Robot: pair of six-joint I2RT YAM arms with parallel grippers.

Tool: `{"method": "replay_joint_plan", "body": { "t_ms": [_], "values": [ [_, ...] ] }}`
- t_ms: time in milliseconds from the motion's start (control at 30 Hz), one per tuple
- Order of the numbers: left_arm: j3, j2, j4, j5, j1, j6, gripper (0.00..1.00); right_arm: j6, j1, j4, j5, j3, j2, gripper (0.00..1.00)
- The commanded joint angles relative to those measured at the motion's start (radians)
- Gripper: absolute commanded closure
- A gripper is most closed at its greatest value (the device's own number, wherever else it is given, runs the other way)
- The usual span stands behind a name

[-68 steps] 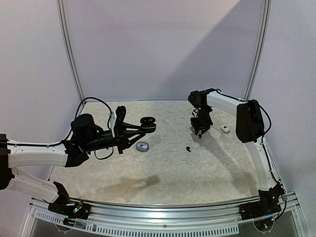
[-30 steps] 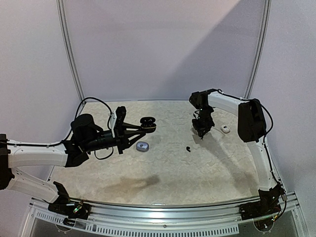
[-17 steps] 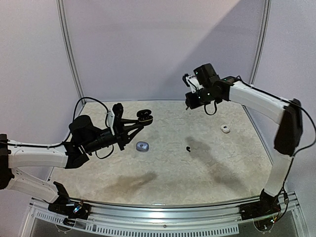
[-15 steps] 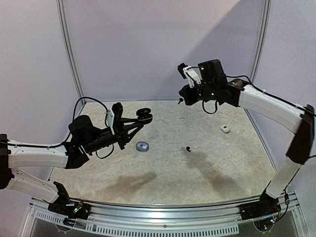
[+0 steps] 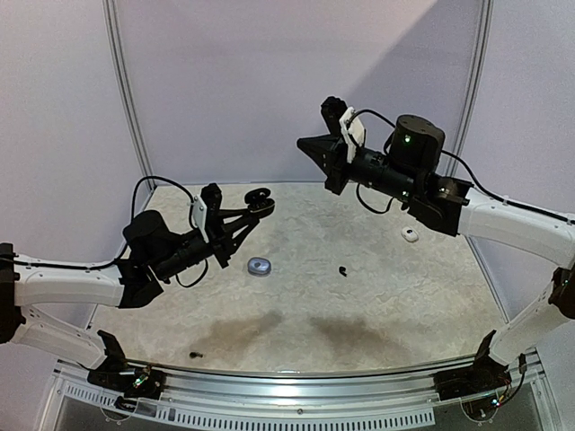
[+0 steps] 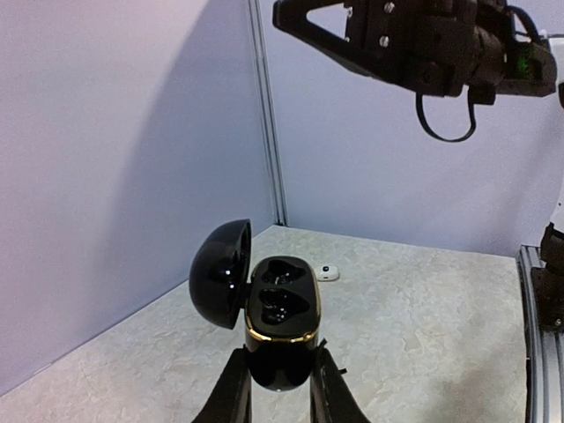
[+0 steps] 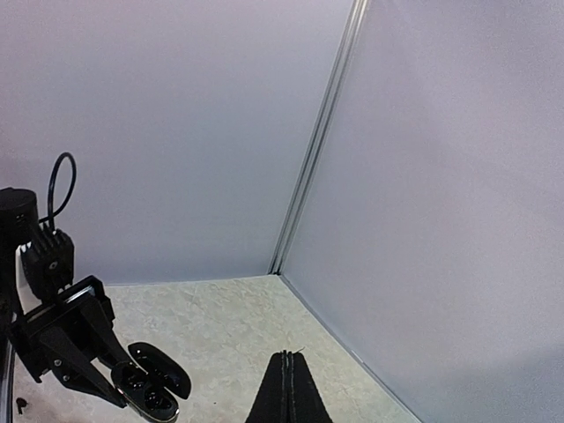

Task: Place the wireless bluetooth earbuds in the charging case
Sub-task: Move the right earbud to the center of the board.

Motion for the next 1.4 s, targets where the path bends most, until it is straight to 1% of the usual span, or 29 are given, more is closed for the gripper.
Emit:
{"method": "replay_joint_plan", "body": {
  "t_ms": [0, 100, 233, 333, 400, 467, 500, 533, 567, 633, 700, 800, 867, 900, 933, 1000, 1033, 1133, 1200, 1300, 1333, 1367],
  "values": [
    [0.008, -0.019, -0.071, -0.064, -0.009, -0.028, 1.00, 0.072, -0.029, -0.094, 0.083, 0.059, 0.023, 1.00],
    [0.008, -0.022, -0.084, -0.066, -0.007, -0.036, 1.00, 0.130, -0.050, -0.161, 0.056, 0.092, 0.058, 1.00],
    [0.008, -0.025, -0.089, -0.071, -0.006, -0.032, 1.00, 0.147, -0.062, -0.208, 0.034, 0.121, 0.098, 1.00],
    [0.010, -0.032, -0.108, -0.098, -0.001, -0.037, 1.00, 0.166, -0.080, -0.233, -0.010, 0.138, 0.120, 1.00],
    [0.012, -0.045, -0.142, -0.124, 0.012, -0.046, 1.00, 0.181, -0.100, -0.240, -0.053, 0.138, 0.129, 0.99],
    [0.019, -0.071, -0.212, -0.172, 0.040, -0.071, 1.00, 0.199, -0.131, -0.237, -0.099, 0.133, 0.134, 0.97],
    [0.026, -0.087, -0.288, -0.185, 0.061, -0.084, 1.00, 0.213, -0.152, -0.231, -0.133, 0.130, 0.138, 0.95],
    [0.039, -0.108, -0.357, -0.195, 0.087, -0.093, 1.00, 0.225, -0.176, -0.221, -0.184, 0.129, 0.142, 0.91],
    [0.056, -0.127, -0.429, -0.207, 0.116, -0.095, 1.00, 0.240, -0.208, -0.217, -0.260, 0.135, 0.150, 0.85],
    [0.094, -0.163, -0.566, -0.223, 0.184, -0.097, 1.00, 0.230, -0.218, -0.267, -0.330, 0.173, 0.192, 0.68],
    [0.129, -0.194, -0.690, -0.226, 0.262, -0.098, 1.00, 0.113, -0.189, -0.373, -0.370, 0.230, 0.273, 0.49],
    [0.158, -0.250, -0.838, -0.217, 0.365, -0.093, 1.00, -0.103, -0.085, -0.550, -0.473, 0.335, 0.383, 0.31],
    [0.160, -0.311, -0.915, -0.209, 0.417, -0.089, 1.00, -0.290, 0.007, -0.720, -0.558, 0.420, 0.492, 0.24],
    [0.156, -0.342, -0.947, -0.203, 0.430, -0.088, 1.00, -0.459, 0.055, -0.786, -0.580, 0.447, 0.525, 0.22],
    [0.150, -0.375, -0.980, -0.205, 0.440, -0.089, 1.00, -0.590, 0.103, -0.821, -0.577, 0.462, 0.574, 0.20],
    [0.127, -0.451, -1.047, -0.220, 0.452, -0.092, 1.00, -0.750, 0.192, -0.856, -0.555, 0.497, 0.634, 0.17],
    [0.115, -0.489, -1.074, -0.228, 0.454, -0.091, 1.00, -0.795, 0.238, -0.870, -0.552, 0.521, 0.677, 0.16],
    [0.078, -0.602, -1.142, -0.239, 0.455, -0.077, 1.00, -0.894, 0.304, -0.903, -0.568, 0.619, 0.766, 0.17],
    [0.057, -0.656, -1.172, -0.233, 0.461, -0.056, 1.00, -0.921, 0.331, -0.897, -0.572, 0.681, 0.836, 0.18],
    [0.026, -0.706, -1.166, -0.207, 0.489, -0.016, 1.00, -0.927, 0.364, -0.861, -0.588, 0.755, 0.927, 0.21],
    [0.015, -0.717, -1.156, -0.201, 0.497, -0.008, 1.00, -0.918, 0.372, -0.825, -0.595, 0.769, 0.954, 0.22],
    [0.006, -0.723, -1.144, -0.200, 0.505, -0.002, 1.00, -0.867, 0.377, -0.779, -0.599, 0.778, 0.973, 0.24]
  ]
}}
